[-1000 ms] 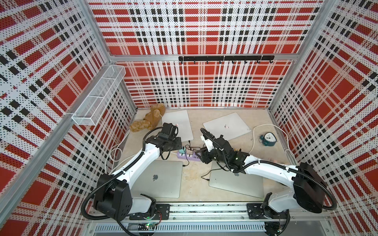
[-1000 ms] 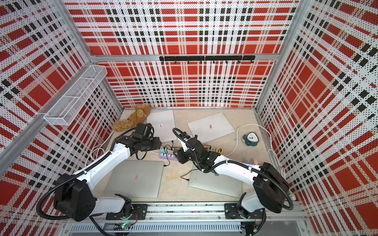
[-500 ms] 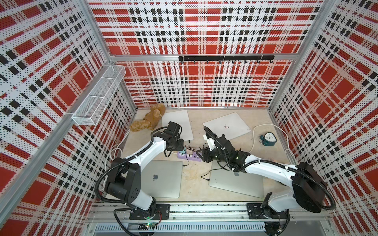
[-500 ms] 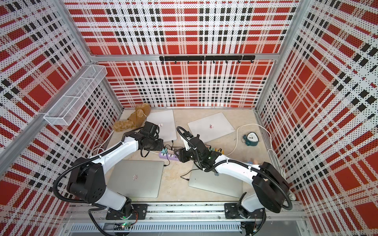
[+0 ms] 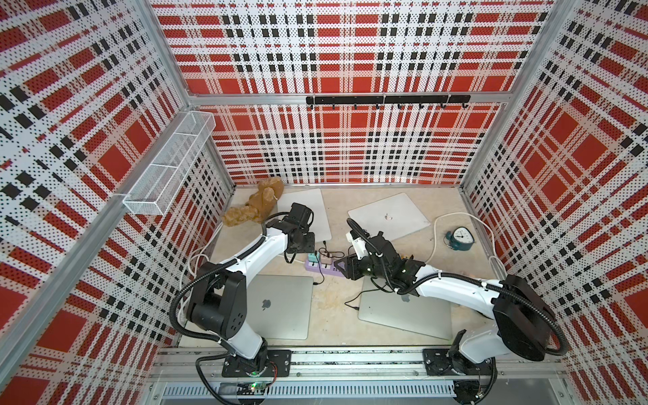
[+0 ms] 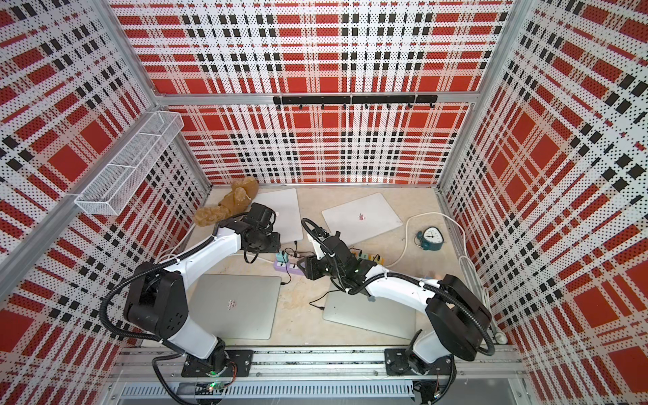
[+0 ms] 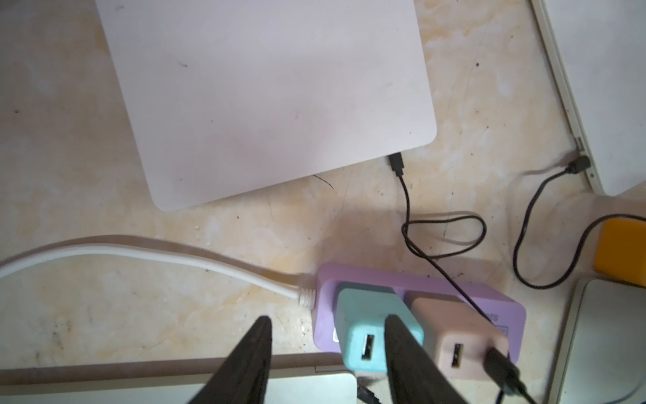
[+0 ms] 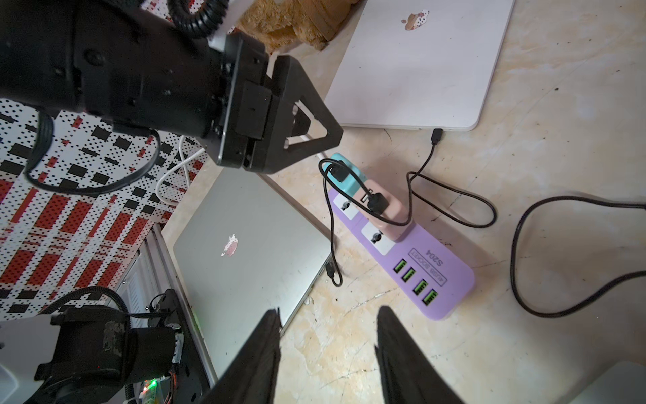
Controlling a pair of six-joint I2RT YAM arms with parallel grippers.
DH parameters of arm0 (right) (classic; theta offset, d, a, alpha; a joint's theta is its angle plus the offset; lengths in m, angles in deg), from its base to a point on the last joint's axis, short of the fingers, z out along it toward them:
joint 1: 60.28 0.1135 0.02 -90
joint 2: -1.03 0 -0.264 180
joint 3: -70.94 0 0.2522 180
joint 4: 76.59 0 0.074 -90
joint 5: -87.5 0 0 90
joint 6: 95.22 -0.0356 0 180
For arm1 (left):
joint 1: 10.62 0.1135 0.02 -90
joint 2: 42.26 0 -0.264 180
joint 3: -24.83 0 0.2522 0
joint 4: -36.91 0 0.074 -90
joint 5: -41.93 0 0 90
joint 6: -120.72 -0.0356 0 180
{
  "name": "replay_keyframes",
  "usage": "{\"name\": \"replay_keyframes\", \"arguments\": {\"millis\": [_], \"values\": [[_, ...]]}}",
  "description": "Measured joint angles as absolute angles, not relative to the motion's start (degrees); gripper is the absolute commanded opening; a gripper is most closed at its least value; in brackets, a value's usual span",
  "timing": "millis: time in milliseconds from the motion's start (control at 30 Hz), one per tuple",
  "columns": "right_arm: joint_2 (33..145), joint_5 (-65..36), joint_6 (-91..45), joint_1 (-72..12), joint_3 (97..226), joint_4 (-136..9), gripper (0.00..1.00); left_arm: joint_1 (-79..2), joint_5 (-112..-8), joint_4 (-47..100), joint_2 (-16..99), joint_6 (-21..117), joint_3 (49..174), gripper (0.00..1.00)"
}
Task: Unplug the laptop charger
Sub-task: Remove the plug from the socket.
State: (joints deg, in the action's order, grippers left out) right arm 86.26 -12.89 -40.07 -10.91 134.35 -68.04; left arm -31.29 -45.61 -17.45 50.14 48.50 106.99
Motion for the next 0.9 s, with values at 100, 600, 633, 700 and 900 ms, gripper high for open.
{"name": "replay_keyframes", "arguments": {"millis": [100, 600, 633, 700, 900], "values": [[87.03, -13.05, -40.07, -10.91, 134.35, -68.28, 0.48, -31.35, -46.16, -17.32, 50.14, 48.68, 108.0, 0.55], [88.03, -13.46, -40.07, -11.35, 134.35, -68.37, 0.48, -35.0, -47.6, -17.3, 53.77, 48.57, 108.46, 0.51], [88.03, -13.44, -40.07, -11.44, 134.35, -68.34, 0.48, -35.22, -47.6, -17.32, 53.92, 48.53, 108.46, 0.51], [88.03, -13.46, -40.07, -11.46, 134.35, -68.37, 0.48, -35.68, -47.58, -17.43, 54.25, 48.48, 108.46, 0.51], [88.14, -13.81, -40.07, -11.5, 134.35, -68.48, 0.47, -36.34, -47.14, -17.85, 54.51, 48.4, 108.46, 0.51]]}}
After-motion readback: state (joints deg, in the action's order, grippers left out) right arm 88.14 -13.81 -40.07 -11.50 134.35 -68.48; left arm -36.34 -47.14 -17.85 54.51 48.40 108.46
